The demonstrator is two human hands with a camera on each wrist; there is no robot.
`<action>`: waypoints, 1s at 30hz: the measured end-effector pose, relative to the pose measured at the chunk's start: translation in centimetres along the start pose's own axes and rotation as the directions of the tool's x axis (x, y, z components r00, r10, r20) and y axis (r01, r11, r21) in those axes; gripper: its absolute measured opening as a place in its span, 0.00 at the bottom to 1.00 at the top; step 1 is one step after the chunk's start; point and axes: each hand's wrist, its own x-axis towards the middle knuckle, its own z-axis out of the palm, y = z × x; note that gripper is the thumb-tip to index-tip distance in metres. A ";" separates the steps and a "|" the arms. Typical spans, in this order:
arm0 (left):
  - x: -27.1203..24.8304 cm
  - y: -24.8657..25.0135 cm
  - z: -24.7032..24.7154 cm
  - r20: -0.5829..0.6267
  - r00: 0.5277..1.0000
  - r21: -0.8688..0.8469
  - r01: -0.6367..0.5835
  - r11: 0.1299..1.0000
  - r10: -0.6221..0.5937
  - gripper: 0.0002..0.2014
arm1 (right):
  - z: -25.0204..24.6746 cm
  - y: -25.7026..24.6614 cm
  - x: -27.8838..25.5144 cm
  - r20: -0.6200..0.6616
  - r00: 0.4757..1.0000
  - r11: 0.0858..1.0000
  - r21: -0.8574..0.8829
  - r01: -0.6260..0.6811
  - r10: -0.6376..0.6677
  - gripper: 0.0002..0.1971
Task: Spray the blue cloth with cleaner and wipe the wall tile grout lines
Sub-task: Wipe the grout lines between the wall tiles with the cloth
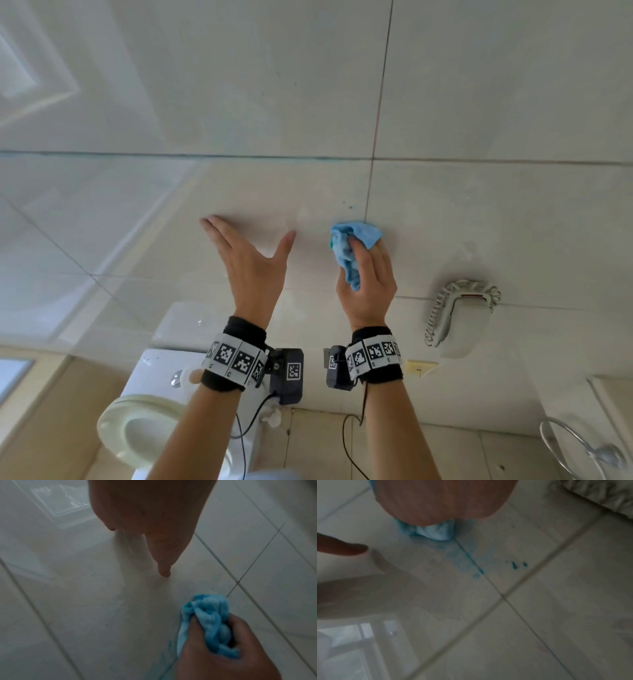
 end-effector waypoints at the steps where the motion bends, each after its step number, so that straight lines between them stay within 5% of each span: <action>1: 0.0 0.0 0.1 0.000 1.000 -0.018 0.007 1.000 -0.007 0.66 | -0.2 -0.5 1.0 -0.005 1.000 1.000 0.004 0.002 -0.002 0.21; 7: -0.1 0.1 1.0 0.011 1.000 -0.053 0.026 0.998 -0.025 0.67 | -0.6 -2.4 5.7 -0.064 0.994 0.992 0.095 -0.081 0.087 0.20; 15: -0.2 -0.2 0.9 -0.019 1.000 0.038 0.007 0.999 -0.007 0.63 | 0.3 -0.2 0.5 0.039 0.999 0.999 0.048 0.004 -0.006 0.25; 22: -0.3 -1.3 -0.3 -0.020 0.999 0.088 -0.033 0.996 0.035 0.52 | -0.3 -1.7 4.5 0.042 0.998 0.998 0.043 0.039 -0.041 0.15; 26: -0.5 -1.3 -1.5 0.025 0.999 0.071 -0.024 0.997 0.022 0.49 | -0.1 1.4 0.1 -0.014 1.000 1.000 0.004 -0.024 0.024 0.24; 30: -0.7 -0.3 -2.0 0.053 0.999 0.064 -0.014 0.998 0.011 0.47 | 0.3 2.6 -5.5 0.093 0.993 0.995 -0.072 -0.067 0.074 0.34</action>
